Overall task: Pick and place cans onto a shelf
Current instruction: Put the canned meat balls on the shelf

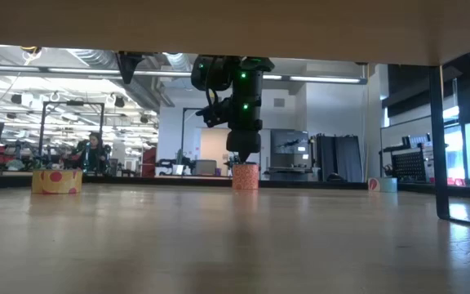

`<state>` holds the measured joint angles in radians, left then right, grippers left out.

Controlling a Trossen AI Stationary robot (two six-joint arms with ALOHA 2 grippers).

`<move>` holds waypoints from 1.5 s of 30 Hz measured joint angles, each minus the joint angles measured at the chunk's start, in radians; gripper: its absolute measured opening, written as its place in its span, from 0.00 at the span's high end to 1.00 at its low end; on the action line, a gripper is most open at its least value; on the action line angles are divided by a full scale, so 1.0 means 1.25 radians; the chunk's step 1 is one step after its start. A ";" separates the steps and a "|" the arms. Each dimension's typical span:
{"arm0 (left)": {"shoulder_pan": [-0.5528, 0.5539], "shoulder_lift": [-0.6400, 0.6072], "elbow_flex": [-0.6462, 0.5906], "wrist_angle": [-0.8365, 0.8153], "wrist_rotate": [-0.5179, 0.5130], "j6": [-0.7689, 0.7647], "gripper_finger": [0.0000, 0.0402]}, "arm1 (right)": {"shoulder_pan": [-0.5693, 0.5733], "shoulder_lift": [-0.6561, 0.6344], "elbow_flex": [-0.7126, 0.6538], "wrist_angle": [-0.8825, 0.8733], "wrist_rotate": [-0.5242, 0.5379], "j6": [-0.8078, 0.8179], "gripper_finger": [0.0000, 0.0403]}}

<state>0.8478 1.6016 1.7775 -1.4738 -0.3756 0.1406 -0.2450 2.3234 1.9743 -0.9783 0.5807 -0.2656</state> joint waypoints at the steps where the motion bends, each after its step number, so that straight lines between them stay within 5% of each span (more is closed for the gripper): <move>1: 0.000 0.000 0.000 0.000 0.000 0.000 1.00 | -0.003 0.000 0.000 0.000 0.001 -0.001 0.86; 45: 0.000 0.000 0.000 0.000 -0.001 0.000 1.00 | -0.073 0.000 0.000 0.004 -0.062 -0.085 0.86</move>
<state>0.8478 1.6012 1.7775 -1.4742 -0.3763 0.1410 -0.3359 2.3238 1.9743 -0.9737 0.5030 -0.3725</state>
